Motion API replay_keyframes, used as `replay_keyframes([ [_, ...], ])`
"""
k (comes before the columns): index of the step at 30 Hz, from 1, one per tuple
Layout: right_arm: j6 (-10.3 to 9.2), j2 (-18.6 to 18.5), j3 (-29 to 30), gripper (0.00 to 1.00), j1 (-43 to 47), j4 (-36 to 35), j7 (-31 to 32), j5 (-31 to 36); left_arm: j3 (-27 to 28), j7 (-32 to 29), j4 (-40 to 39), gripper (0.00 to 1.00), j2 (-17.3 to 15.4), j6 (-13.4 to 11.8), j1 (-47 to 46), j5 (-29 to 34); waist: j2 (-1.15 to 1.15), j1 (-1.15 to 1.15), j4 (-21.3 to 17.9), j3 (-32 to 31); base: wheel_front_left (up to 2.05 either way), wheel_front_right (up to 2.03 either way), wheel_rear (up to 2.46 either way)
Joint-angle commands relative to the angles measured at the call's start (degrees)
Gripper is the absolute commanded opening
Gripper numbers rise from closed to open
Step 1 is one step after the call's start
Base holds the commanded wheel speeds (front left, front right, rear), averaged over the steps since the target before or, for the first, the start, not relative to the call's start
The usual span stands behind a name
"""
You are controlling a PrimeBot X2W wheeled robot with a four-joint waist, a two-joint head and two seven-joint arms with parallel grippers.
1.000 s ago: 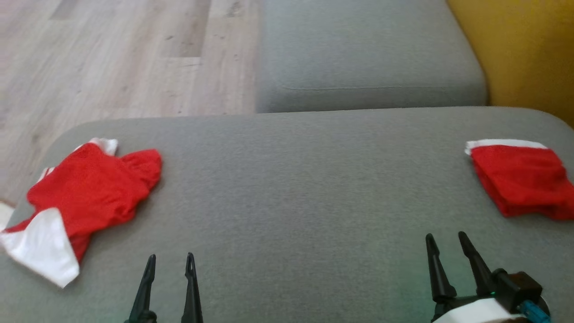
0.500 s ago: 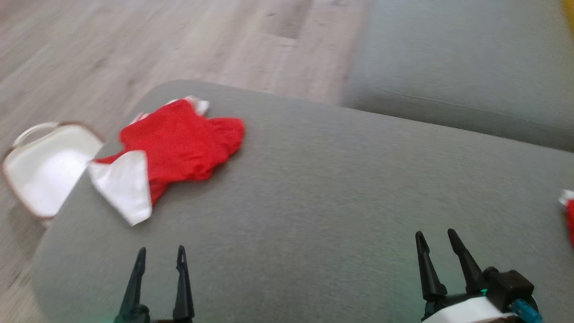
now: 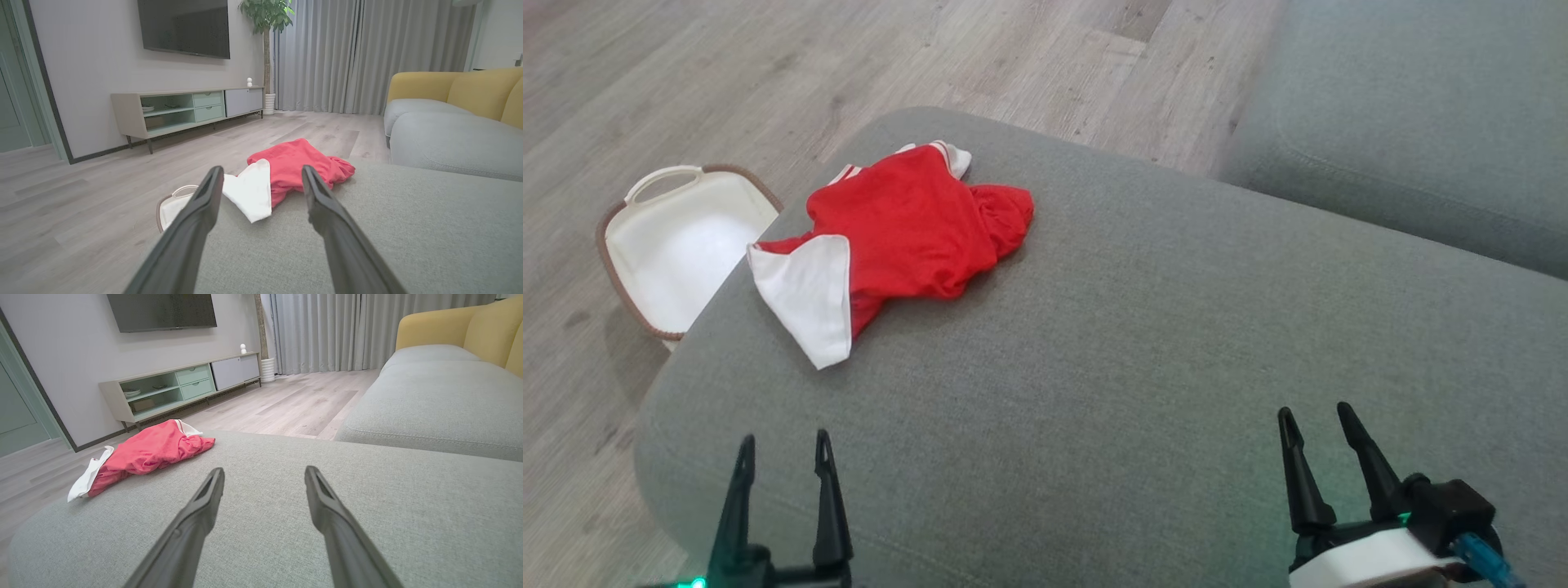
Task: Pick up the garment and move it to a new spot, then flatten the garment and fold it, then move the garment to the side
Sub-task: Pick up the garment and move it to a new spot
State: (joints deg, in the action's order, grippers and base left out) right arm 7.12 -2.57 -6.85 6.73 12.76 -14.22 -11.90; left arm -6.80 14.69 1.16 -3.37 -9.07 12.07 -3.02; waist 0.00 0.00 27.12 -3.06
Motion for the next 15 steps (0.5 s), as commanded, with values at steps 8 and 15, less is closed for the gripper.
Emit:
replay_keyframes([
  [8, 0.36, -3.0, -0.2, 1.0, -3.5, -4.8, -0.8, 3.1, 4.9, 0.3, -2.8, 1.0, -1.5, 0.8, -16.1, 1.0, 0.0, 0.0, 0.2, 8.7, 0.0, 0.0, 0.0],
  [15, 0.36, -10.4, -2.6, 1.0, -7.8, -7.8, -0.8, 3.6, 5.5, 0.2, 9.3, 1.0, -4.3, 4.3, -33.1, 0.0, 0.0, 0.0, -1.2, 18.3, 0.0, 0.0, 0.0],
])
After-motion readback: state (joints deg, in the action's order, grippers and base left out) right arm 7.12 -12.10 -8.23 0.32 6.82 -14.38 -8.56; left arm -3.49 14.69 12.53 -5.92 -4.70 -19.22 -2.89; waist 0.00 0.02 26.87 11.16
